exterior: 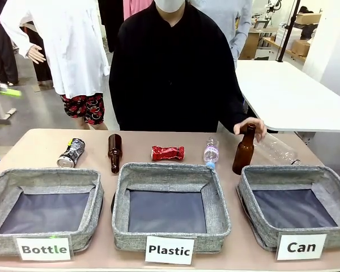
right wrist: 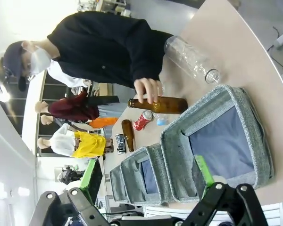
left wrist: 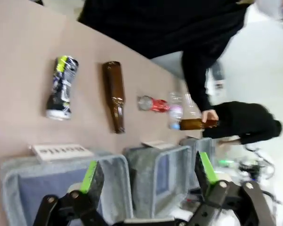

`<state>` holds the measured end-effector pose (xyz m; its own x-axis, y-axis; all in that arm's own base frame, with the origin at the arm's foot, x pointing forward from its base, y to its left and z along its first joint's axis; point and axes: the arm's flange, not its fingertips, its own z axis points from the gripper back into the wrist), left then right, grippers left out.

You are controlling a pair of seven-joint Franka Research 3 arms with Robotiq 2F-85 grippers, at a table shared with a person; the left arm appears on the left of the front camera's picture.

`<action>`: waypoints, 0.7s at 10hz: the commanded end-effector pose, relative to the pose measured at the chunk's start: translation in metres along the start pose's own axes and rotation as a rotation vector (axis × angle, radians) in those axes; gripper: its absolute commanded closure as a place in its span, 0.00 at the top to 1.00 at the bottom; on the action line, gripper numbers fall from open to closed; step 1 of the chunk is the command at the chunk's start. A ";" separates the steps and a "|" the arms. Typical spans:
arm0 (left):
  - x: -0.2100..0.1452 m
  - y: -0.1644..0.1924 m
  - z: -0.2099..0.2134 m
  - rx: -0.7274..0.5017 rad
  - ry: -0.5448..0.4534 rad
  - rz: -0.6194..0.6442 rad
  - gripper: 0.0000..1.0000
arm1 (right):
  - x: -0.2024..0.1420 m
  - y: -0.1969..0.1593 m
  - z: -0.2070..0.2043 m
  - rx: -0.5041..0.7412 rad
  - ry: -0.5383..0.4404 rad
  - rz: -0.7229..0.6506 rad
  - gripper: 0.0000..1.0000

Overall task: Sort the can waste into the basket.
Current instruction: Pick up the can waste from the table and place it in the right Fabric basket.

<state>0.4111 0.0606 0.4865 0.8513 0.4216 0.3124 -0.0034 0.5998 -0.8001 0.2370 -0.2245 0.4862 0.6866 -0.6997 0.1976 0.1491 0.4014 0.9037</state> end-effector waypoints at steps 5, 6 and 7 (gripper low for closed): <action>-0.001 -0.021 -0.066 0.224 -0.029 -0.179 1.00 | 0.003 0.000 0.001 0.020 -0.004 0.026 1.00; -0.001 -0.021 -0.066 0.224 -0.029 -0.179 1.00 | 0.003 0.000 0.001 0.020 -0.004 0.026 1.00; -0.004 -0.025 -0.086 0.277 -0.062 -0.234 1.00 | 0.003 0.000 0.001 0.020 -0.004 0.026 1.00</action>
<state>0.4503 -0.0033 0.4633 0.8215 0.3007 0.4845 0.0365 0.8202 -0.5709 0.2361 -0.2255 0.4863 0.6894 -0.6976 0.1954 0.1496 0.4009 0.9038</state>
